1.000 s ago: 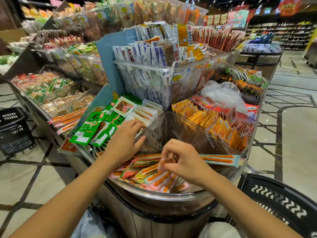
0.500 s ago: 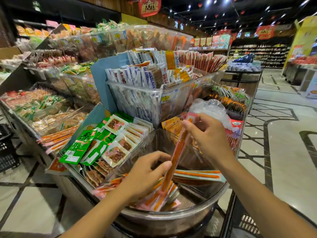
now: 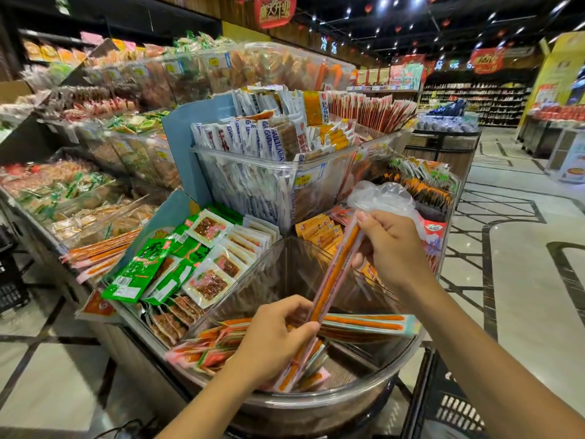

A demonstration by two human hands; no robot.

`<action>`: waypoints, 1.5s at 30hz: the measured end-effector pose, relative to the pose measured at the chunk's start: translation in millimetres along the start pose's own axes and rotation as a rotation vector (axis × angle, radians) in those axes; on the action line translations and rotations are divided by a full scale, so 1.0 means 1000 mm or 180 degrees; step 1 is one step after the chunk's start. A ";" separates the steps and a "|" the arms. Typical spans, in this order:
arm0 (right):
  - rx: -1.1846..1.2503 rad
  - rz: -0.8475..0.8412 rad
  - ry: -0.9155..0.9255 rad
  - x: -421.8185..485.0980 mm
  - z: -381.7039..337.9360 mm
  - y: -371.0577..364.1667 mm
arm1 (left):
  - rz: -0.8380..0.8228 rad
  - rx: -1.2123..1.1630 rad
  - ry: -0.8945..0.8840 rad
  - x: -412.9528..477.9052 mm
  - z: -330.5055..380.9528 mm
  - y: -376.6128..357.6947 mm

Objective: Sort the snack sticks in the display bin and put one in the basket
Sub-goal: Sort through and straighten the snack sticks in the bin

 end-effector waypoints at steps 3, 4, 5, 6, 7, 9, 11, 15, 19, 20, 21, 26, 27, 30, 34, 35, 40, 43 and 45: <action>0.0030 -0.0201 -0.0120 -0.001 -0.004 0.001 | 0.0038 0.0000 -0.0002 0.001 -0.001 -0.001; 0.0050 -0.0238 -0.0166 -0.002 -0.005 0.001 | 0.0073 -0.0012 -0.0002 0.001 0.000 -0.001; 0.0076 -0.0253 -0.0210 -0.003 -0.006 0.001 | 0.0108 -0.0026 0.0001 0.001 0.000 -0.001; 0.0058 -0.0244 -0.0237 -0.005 -0.006 0.000 | 0.0139 -0.0040 -0.0009 0.001 0.001 0.000; -0.0030 -0.0233 -0.0238 -0.006 -0.004 -0.002 | 0.0163 -0.0063 -0.0022 0.001 0.001 0.001; -0.0254 -0.0310 -0.0196 -0.010 0.001 -0.007 | 0.0212 -0.0183 -0.0016 0.000 0.003 0.002; -0.0411 -0.0497 -0.0173 -0.016 0.009 -0.014 | 0.0311 -0.0260 -0.0017 -0.001 0.004 0.004; -0.0603 -0.0649 -0.0150 -0.023 0.020 -0.020 | 0.0415 -0.0249 -0.0066 -0.001 0.007 0.005; -0.0540 -0.0579 -0.0196 -0.022 0.017 -0.016 | 0.0322 -0.0406 0.0045 -0.001 0.009 0.004; -0.0538 -0.0485 -0.0184 -0.021 0.016 -0.013 | 0.0266 -0.0486 0.0089 -0.001 0.009 0.003; -0.0541 -0.0365 -0.0162 -0.018 0.015 -0.011 | 0.0196 -0.0564 0.0136 -0.001 0.009 0.002; -0.0381 -0.0031 -0.0139 -0.014 0.015 -0.003 | 0.0062 -0.0664 0.0216 -0.001 0.008 0.001; -0.0395 -0.0139 -0.0159 -0.016 0.016 -0.005 | 0.0074 -0.0668 0.0203 -0.001 0.009 0.001; -0.0511 -0.0694 -0.0269 -0.025 0.026 -0.017 | 0.0143 -0.0776 0.0159 -0.001 0.010 0.003; -0.0611 -0.0719 -0.0267 -0.027 0.030 -0.023 | 0.0209 -0.0881 0.0181 -0.002 0.011 0.004; -0.0664 -0.0690 -0.0251 -0.026 0.028 -0.023 | 0.0246 -0.0931 0.0208 -0.002 0.011 0.005; -0.2044 -0.0059 0.0454 -0.025 0.017 -0.010 | 0.0477 -0.1076 0.0290 -0.001 0.010 0.006; -0.2417 -0.0038 0.1431 -0.029 0.008 -0.006 | 0.0591 -0.1132 0.0272 -0.002 0.009 0.007; -0.2817 -0.0426 0.1779 -0.029 0.002 -0.008 | 0.0556 -0.1036 0.0234 -0.002 0.010 0.007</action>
Point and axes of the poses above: each hand's wrist, its own x-axis towards the middle knuckle, its own y-axis out of the back of the hand, z = x × y, the point moved 1 cm from there along x, towards the middle knuckle, and after that the axes turned 8 degrees about -y, right-handed, at the moved point
